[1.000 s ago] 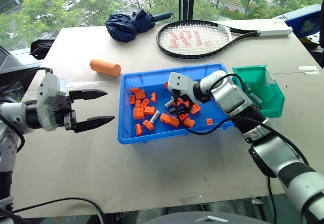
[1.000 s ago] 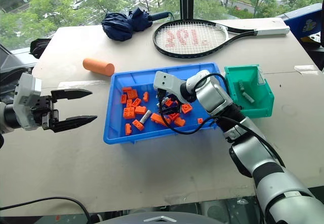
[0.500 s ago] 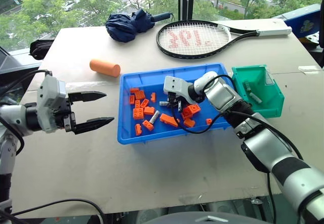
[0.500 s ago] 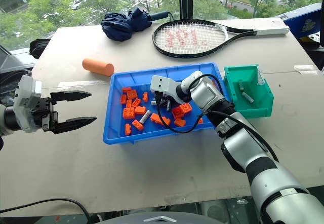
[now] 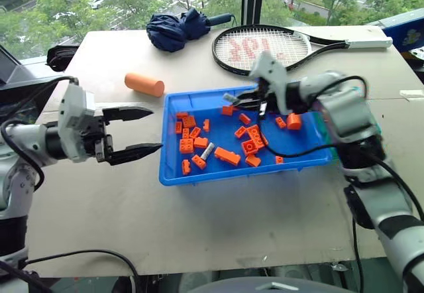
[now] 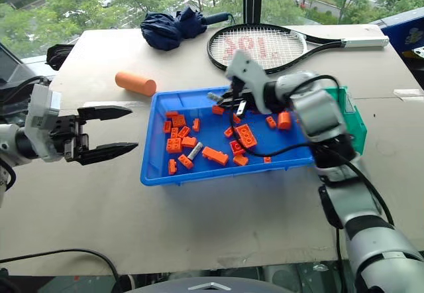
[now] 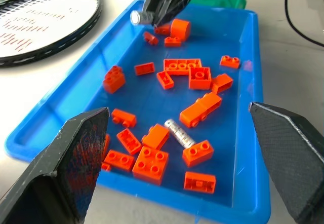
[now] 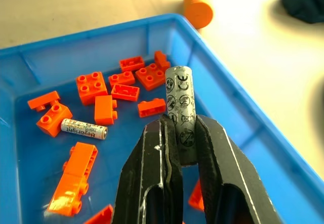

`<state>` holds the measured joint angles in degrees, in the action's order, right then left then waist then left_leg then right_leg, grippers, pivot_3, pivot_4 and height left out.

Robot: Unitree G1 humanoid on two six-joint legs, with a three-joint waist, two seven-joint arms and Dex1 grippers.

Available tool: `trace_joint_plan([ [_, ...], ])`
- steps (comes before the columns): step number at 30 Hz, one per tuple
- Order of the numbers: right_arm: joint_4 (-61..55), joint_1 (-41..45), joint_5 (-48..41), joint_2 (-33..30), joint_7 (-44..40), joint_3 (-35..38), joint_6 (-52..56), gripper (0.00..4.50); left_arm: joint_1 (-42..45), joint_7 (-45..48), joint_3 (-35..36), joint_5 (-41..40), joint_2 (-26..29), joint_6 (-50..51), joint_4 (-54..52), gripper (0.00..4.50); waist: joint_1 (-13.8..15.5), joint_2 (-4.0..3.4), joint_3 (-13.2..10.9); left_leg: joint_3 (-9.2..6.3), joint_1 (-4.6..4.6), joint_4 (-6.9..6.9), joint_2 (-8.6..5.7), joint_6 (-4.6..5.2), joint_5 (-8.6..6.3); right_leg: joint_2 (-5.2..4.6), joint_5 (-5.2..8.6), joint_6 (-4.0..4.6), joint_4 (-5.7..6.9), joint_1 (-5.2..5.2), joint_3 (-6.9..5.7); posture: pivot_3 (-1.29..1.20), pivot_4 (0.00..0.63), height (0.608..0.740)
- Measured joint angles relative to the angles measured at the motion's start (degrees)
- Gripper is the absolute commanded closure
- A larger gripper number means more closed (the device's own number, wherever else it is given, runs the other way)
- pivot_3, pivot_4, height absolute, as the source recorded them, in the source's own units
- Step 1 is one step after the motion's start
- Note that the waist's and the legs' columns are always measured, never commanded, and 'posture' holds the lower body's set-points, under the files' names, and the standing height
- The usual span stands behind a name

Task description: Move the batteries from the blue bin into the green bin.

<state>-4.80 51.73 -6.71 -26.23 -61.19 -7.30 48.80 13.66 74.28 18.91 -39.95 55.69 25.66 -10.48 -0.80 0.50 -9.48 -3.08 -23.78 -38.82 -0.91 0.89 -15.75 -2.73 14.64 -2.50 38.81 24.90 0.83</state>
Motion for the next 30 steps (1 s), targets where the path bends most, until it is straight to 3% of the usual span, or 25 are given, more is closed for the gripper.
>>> trace_joint_plan([
  [7, -8.3, -12.3, -2.2, -17.1, 5.2, 12.8, 6.7, 4.47, 12.2, -3.5, -7.7, -1.4, -2.3, 5.4, -2.2, 0.00, 0.1, 0.00, 0.0, 0.22, 0.08, -0.19, 0.06, 0.25, -0.11, 0.20, 0.00, 0.00, 0.10, -0.07, -0.01, 0.00, 0.150, 0.740],
  [13, -3.3, -21.1, -0.7, -22.9, 8.5, 15.2, 1.3, 4.47, 18.4, -3.1, -11.6, -1.1, -3.5, 6.8, -0.5, 0.00, -0.9, -0.01, 0.0, 0.41, 0.13, -0.26, 0.22, 0.28, -0.13, 0.64, 0.00, 0.00, 0.13, -0.06, 0.19, 0.00, 0.150, 0.740],
  [14, -1.5, -22.1, -0.3, -23.0, 9.1, 14.9, -0.7, 3.47, 19.0, -3.0, -12.0, -0.7, -3.6, 6.8, 0.0, 0.00, -1.0, -0.01, 0.0, 0.43, 0.13, -0.27, 0.22, 0.28, -0.13, 0.64, 0.00, 0.00, 0.13, -0.06, 0.21, 0.00, 0.150, 0.740],
  [15, -0.3, -22.7, -0.2, -23.0, 9.4, 14.7, -2.0, 3.21, 19.2, -3.0, -12.4, -0.6, -3.6, 6.8, 0.1, 0.00, -1.1, -0.01, 0.0, 0.44, 0.13, -0.27, 0.22, 0.28, -0.13, 0.64, 0.00, 0.00, 0.13, -0.06, 0.22, 0.00, 0.150, 0.740],
  [20, 3.6, -22.0, -0.4, -22.9, 11.2, 14.1, -5.4, 0.76, 19.1, -3.3, -13.3, 2.1, -3.4, 6.4, 0.7, 0.00, -1.2, -0.01, 0.0, 0.44, 0.12, -0.28, 0.23, 0.27, -0.12, 0.65, 0.01, -0.01, 0.12, -0.05, 0.23, 0.00, 0.150, 0.740],
  [22, 3.6, -21.5, -0.8, -22.9, 11.7, 14.1, -6.2, 0.02, 18.8, -3.7, -13.6, 2.9, -3.3, 6.6, 0.6, 0.00, -1.2, -0.02, 0.0, 0.44, 0.12, -0.29, 0.23, 0.26, -0.12, 0.65, 0.01, -0.01, 0.12, -0.05, 0.23, 0.00, 0.150, 0.740],
  [30, -9.4, -29.1, -12.6, -19.8, 6.3, 18.0, -11.5, 0.02, 17.4, -5.3, -17.7, 6.8, -2.8, 8.5, -1.4, 0.00, -0.8, -0.01, 0.0, 0.33, 0.07, -0.38, 0.24, 0.30, -0.14, 0.65, 0.01, -0.01, 0.12, -0.10, 0.22, 0.00, 0.150, 0.740],
])
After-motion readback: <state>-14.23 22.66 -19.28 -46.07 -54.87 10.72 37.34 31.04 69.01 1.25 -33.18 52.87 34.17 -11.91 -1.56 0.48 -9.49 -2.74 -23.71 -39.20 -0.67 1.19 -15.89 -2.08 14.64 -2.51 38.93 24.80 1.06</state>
